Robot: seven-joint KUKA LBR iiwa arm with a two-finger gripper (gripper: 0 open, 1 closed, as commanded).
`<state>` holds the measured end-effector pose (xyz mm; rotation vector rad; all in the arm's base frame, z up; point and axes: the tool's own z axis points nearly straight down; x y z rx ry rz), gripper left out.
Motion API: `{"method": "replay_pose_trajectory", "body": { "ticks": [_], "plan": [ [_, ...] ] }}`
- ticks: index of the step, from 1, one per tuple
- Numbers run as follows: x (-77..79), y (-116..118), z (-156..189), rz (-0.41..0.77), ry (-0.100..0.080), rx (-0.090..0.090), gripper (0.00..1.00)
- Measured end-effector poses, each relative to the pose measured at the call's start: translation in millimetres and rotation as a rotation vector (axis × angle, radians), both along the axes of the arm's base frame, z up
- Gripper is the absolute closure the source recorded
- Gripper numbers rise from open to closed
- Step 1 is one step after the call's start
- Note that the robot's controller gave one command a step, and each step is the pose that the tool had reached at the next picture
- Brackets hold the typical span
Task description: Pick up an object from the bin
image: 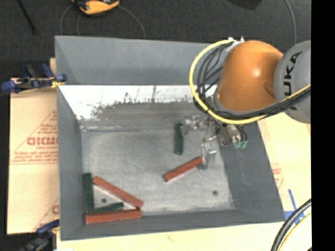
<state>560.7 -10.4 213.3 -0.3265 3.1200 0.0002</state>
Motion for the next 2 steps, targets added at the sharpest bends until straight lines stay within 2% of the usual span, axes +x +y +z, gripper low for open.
{"method": "replay_pose_trajectory", "body": {
  "ticks": [1, 2],
  "plan": [
    [0.0, 0, 0, 0.000, 0.000, 0.000, 0.00],
    [5.6, 3, -44, 0.045, -0.008, -0.002, 0.00]
  ]
}}
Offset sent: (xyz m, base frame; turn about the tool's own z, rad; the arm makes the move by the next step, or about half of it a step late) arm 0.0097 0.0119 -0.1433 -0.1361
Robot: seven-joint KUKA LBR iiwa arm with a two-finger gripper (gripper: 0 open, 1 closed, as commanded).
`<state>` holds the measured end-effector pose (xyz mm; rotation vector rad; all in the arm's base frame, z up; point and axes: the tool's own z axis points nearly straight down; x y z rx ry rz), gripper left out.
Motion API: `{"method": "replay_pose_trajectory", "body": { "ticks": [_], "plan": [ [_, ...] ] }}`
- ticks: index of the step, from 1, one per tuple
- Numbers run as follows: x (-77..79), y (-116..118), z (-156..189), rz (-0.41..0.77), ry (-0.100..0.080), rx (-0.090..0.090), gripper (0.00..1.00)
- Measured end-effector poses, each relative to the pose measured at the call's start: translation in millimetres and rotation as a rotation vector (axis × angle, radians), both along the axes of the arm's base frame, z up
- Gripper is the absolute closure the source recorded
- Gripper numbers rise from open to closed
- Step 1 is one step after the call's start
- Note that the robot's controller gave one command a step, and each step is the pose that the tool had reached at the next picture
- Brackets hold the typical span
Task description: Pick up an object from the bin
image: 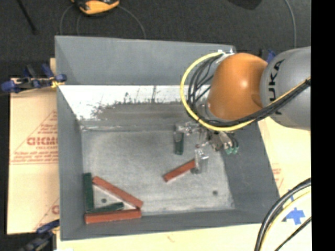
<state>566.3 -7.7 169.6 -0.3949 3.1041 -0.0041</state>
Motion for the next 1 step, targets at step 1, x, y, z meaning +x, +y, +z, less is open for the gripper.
{"method": "replay_pose_trajectory", "body": {
  "ticks": [1],
  "plan": [
    [0.1, 4.9, -69.9, 0.006, 0.005, 0.002, 0.00]
  ]
}}
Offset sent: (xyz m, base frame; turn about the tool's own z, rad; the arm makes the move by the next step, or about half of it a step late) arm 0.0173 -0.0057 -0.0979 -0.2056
